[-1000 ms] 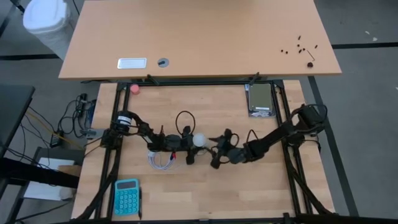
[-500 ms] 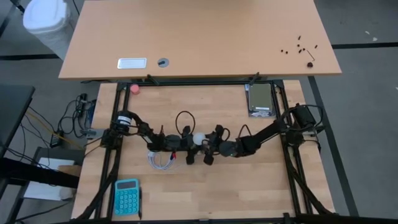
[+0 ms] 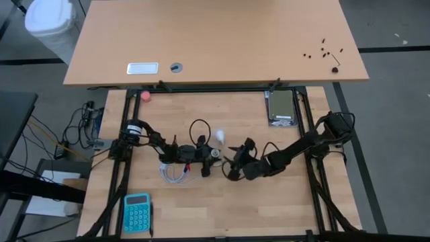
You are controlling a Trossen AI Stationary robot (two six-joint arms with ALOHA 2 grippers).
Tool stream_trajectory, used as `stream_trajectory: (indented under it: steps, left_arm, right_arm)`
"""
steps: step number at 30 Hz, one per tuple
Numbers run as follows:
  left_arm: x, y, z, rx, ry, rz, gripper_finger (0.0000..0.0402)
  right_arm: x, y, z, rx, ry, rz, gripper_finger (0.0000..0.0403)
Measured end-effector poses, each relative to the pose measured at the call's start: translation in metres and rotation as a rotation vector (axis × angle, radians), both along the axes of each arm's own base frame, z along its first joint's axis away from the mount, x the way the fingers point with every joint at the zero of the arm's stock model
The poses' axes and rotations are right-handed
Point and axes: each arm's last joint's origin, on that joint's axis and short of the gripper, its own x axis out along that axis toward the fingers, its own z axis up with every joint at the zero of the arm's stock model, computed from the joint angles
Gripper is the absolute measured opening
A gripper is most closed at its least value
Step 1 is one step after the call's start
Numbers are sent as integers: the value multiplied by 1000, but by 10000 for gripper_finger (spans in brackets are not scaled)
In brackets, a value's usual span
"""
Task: Screw lightbulb
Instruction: Return to home position
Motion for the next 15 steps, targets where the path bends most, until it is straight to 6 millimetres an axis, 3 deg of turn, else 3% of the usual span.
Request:
stream_trajectory:
  steps: [6, 11, 15]
  left_arm:
    - [0, 0, 0, -19, -1, 4, 188]
    - [0, 0, 0, -48, -4, 34, 194]
    - [0, 1, 0, -47, -16, 70, 222]
  right_arm:
    - [-5, -1, -6, 62, 30, -50, 229]
    - [-29, -12, -3, 87, 70, -252, 229]
    - [-43, -25, 1, 157, 184, -306, 229]
